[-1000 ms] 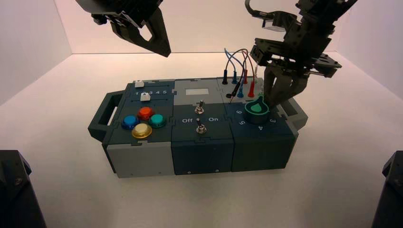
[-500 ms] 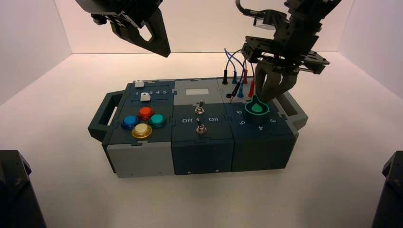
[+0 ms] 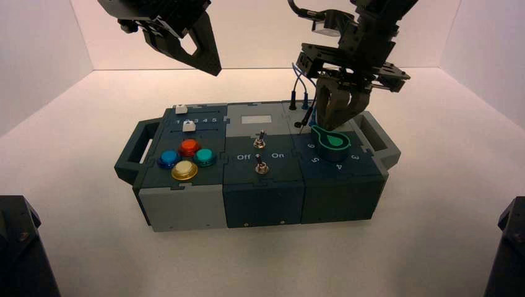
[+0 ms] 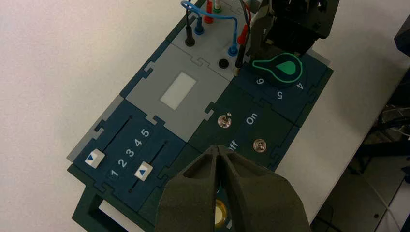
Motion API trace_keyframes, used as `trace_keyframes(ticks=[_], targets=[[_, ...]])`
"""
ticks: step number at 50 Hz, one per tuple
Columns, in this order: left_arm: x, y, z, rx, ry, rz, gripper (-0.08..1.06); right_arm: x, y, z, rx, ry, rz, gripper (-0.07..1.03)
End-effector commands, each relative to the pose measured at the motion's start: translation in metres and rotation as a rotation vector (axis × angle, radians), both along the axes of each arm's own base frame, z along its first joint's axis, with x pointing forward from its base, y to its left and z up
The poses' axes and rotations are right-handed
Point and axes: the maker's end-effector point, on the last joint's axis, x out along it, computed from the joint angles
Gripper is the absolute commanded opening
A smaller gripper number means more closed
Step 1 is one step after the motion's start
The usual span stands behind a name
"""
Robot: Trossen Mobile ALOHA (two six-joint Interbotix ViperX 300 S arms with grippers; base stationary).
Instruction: Turn the knob to position 6.
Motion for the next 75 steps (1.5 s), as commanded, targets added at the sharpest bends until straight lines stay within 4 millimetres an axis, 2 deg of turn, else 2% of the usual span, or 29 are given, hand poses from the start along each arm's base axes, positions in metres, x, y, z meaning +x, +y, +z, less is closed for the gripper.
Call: trace_keyframes(ticks=[1, 27, 55, 64, 75], targets=[[0.006, -0.008, 0.014, -0.030, -0.029, -0.006, -0.03, 0.006, 0.008, 0.009, 0.022, -0.022, -0.002, -0.02], [0.005, -0.007, 0.014, -0.028, -0.028, -0.006, -0.03, 0.002, 0.021, 0.006, 0.027, -0.012, 0.029, -0.02], [0.005, -0.007, 0.013, -0.026, -0.026, -0.006, -0.03, 0.009, 0.019, 0.010, 0.019, -0.038, 0.040, -0.02], [0.004, -0.006, 0.011, -0.023, -0.024, -0.006, -0.03, 0.024, 0.008, 0.032, 0.018, -0.093, 0.039, -0.02], [0.005, -0.006, 0.012, -0.023, -0.026, -0.007, -0.03, 0.018, 0.005, 0.062, 0.043, -0.112, 0.043, -0.02]])
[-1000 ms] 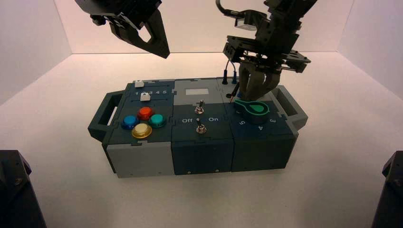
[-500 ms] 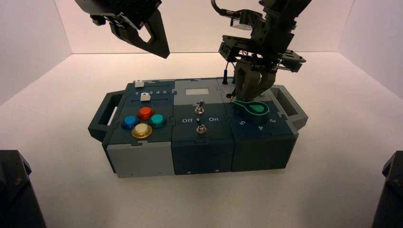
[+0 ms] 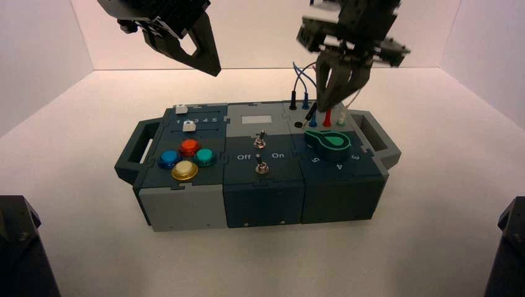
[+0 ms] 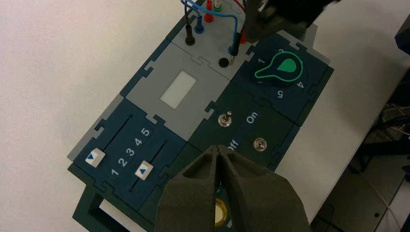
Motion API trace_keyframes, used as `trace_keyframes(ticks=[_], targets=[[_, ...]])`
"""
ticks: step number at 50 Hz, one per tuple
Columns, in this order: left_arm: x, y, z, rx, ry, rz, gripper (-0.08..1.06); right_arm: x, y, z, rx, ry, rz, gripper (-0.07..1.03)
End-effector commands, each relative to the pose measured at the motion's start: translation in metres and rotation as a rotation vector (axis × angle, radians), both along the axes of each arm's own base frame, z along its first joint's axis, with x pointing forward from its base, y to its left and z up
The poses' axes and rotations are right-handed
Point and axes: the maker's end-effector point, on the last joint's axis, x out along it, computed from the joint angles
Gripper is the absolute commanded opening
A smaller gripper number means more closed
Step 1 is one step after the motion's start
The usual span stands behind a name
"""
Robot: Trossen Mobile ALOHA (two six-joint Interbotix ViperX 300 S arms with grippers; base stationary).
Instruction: Turn the knob to position 6.
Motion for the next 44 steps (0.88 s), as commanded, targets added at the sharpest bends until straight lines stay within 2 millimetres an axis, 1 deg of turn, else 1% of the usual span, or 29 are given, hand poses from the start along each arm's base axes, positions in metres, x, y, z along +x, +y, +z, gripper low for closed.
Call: trace_keyframes(ticks=[1, 5, 9, 20, 24, 36, 44], targets=[[0.005, -0.006, 0.012, -0.024, -0.027, -0.006, -0.03, 0.002, 0.004, 0.030, 0.042, -0.047, 0.000, -0.02], [0.005, -0.006, 0.012, -0.024, -0.029, -0.006, -0.03, -0.005, 0.000, 0.034, 0.043, -0.040, 0.003, -0.02], [0.005, -0.006, 0.013, -0.023, -0.032, -0.010, -0.03, -0.017, -0.006, 0.034, 0.045, -0.030, 0.002, -0.02], [0.005, -0.005, 0.011, -0.017, -0.033, -0.010, -0.03, -0.048, -0.020, 0.024, 0.043, -0.001, 0.004, -0.02], [0.005, -0.004, 0.010, -0.012, -0.034, -0.011, -0.03, -0.055, -0.024, 0.022, 0.041, 0.000, 0.011, -0.02], [0.013, 0.003, 0.009, -0.001, -0.048, 0.007, -0.03, -0.059, -0.027, 0.029, 0.057, -0.038, 0.022, -0.02], [0.016, 0.006, 0.011, -0.004, -0.051, 0.022, -0.03, -0.059, -0.028, 0.028, 0.054, -0.038, 0.026, -0.02]])
